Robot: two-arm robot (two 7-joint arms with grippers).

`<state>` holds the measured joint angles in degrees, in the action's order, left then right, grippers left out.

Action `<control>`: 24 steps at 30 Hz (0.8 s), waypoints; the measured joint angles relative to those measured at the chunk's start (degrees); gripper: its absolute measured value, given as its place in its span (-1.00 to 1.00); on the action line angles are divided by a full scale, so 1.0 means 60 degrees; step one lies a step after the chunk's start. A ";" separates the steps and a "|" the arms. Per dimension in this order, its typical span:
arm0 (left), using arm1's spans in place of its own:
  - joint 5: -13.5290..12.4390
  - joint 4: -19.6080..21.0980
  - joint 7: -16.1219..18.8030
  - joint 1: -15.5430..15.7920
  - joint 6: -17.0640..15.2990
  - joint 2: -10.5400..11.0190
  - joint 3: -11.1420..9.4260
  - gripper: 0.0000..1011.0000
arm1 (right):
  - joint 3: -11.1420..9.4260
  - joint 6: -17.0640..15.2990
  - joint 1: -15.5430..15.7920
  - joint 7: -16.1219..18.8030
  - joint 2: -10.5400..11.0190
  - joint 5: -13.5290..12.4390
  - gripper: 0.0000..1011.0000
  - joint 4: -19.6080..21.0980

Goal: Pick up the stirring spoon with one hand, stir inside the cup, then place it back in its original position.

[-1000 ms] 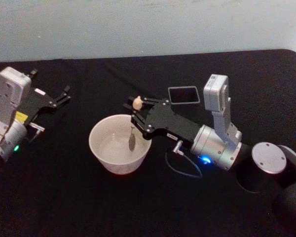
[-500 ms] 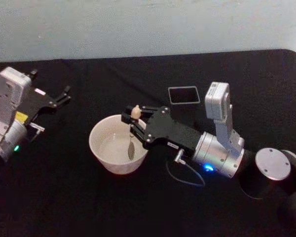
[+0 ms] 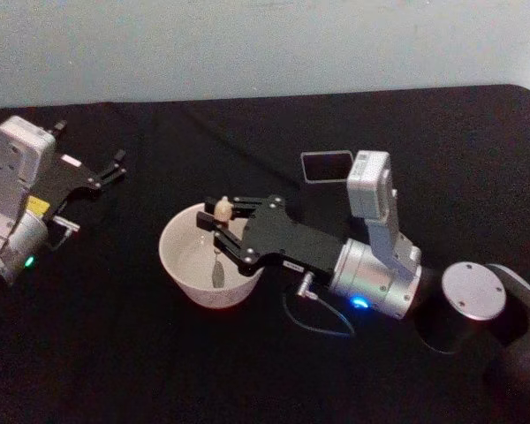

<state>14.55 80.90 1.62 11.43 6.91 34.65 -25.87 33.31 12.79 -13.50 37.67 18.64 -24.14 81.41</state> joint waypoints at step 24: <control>-0.0001 0.0000 0.0000 0.0000 0.0000 0.0000 0.0001 0.98 | 0.0029 0.0188 -0.0895 -0.0332 -0.0774 0.0364 -0.68 -0.1356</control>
<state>14.55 80.90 1.62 11.43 6.91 34.65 -25.86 33.49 13.92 -18.87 35.68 14.00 -21.96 73.27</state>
